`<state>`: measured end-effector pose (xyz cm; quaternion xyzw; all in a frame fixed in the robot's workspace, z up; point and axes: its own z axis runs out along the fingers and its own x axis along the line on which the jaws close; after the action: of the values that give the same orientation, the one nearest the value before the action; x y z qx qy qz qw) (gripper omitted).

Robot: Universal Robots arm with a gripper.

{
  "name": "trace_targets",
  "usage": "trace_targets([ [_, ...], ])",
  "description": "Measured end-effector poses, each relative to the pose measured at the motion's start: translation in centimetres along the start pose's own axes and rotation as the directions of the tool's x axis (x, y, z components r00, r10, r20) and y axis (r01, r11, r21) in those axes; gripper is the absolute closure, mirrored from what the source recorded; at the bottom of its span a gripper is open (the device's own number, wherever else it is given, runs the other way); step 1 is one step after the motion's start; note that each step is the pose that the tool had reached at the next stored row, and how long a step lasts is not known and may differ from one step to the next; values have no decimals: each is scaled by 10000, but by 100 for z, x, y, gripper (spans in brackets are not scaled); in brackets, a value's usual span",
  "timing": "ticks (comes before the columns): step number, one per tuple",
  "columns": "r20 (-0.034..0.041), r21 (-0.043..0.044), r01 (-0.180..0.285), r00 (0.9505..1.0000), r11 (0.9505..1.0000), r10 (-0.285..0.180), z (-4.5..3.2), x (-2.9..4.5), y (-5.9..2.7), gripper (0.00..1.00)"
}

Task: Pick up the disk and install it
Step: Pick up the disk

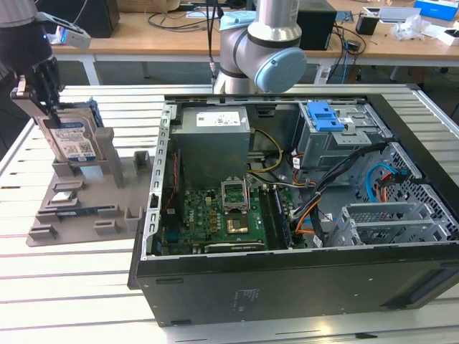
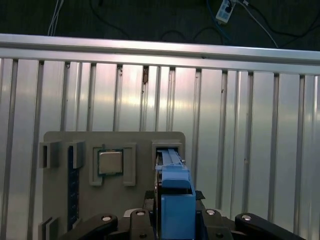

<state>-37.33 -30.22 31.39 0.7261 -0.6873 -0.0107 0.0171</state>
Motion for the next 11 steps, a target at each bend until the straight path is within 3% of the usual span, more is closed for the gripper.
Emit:
trace_targets([
  [11, 3, 0, 0, 10000, 10000, 0, -120, 1, 5, 63],
])
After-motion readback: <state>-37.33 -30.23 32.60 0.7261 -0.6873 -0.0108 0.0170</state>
